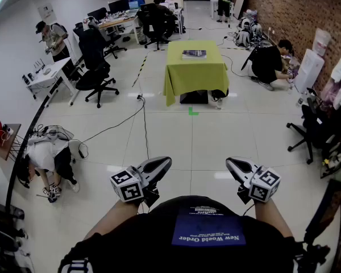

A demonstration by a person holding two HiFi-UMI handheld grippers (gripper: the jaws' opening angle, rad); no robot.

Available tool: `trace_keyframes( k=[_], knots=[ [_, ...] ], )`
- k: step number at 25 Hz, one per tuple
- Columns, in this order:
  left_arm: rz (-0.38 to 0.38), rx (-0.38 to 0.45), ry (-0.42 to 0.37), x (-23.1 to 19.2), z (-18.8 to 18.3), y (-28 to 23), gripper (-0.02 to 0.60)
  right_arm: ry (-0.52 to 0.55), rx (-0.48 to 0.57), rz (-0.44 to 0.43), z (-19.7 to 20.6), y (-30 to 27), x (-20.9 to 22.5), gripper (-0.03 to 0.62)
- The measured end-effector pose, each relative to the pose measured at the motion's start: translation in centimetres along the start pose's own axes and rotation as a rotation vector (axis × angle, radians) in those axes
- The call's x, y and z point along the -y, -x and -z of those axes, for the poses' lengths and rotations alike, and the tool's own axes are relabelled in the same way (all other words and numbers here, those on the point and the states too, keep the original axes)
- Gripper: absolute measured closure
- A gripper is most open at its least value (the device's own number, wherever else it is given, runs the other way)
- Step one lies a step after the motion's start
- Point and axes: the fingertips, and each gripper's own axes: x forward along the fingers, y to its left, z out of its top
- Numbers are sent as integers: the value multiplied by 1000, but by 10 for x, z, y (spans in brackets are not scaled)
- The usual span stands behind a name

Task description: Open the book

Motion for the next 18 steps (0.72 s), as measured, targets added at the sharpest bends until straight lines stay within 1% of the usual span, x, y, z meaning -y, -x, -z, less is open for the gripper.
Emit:
trace_keyframes(
  k=[3, 6, 11, 14, 18],
  knots=[
    [-4, 12, 13, 8, 7, -31, 575, 11, 3, -5, -4, 24, 22, 608],
    [5, 5, 30, 18, 14, -60, 575, 19, 11, 3, -10, 46, 42, 608],
    [25, -1, 36, 33, 20, -102, 575, 65, -14, 3, -9, 72, 68, 608],
    [20, -4, 40, 36, 21, -118, 575, 72, -22, -12, -10, 77, 79, 608],
    [17, -9, 43, 19, 16, -122, 575, 76, -18, -25, -15, 61, 88, 608]
  ],
)
